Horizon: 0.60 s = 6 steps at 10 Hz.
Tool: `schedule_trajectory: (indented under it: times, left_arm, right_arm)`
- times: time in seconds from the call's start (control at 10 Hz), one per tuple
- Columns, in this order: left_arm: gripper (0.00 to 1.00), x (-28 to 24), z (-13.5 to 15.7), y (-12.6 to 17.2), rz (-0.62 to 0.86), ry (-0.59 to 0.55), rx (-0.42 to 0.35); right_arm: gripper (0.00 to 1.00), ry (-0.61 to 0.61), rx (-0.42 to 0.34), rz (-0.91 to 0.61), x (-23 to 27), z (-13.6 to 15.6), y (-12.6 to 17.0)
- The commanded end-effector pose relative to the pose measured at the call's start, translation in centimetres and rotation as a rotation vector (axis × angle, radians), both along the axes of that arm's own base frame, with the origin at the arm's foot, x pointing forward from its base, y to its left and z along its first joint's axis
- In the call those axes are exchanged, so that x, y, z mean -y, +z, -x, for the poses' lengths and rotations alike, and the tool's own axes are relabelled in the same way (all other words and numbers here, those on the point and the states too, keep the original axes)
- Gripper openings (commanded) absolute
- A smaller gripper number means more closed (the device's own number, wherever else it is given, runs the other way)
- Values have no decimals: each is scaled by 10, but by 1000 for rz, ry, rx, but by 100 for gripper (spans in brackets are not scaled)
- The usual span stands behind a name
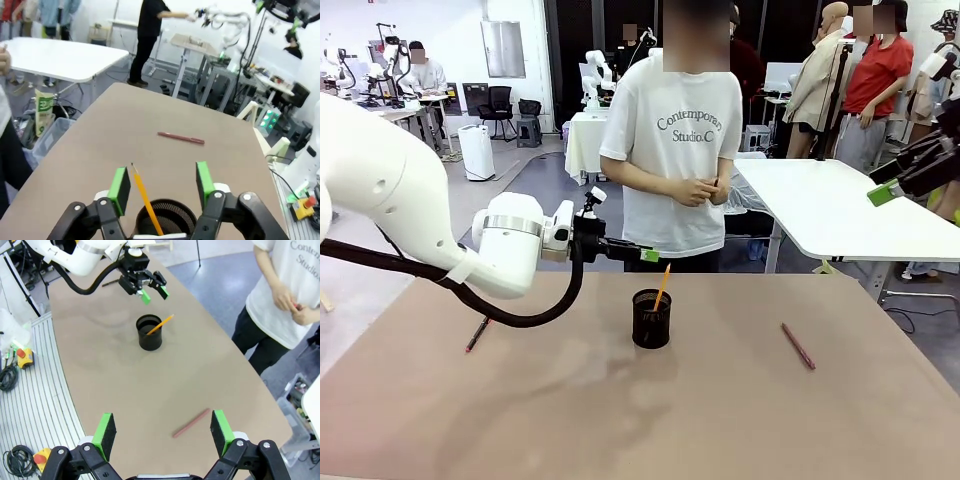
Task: Place the pens into the pen holder.
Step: Pick up a writing instrument from the table and place it into the Pen holder.
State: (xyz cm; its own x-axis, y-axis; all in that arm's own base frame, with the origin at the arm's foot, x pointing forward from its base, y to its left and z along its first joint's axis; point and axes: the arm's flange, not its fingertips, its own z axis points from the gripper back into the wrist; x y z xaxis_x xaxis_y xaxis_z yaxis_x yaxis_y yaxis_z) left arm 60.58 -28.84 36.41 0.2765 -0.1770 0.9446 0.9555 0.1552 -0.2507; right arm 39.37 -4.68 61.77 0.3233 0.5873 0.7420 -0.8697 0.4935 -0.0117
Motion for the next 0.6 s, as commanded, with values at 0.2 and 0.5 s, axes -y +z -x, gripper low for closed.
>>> schedule_trajectory:
  times: [0.2,0.5]
  left_arm:
    - [100,-42,25,43,-172,-15,-2]
    - [100,-76,37,82,-430,-49,-64]
  right_arm:
    - [100,14,19,-30,-1,-1,1]
    - [100,14,19,-30,-1,-1,1]
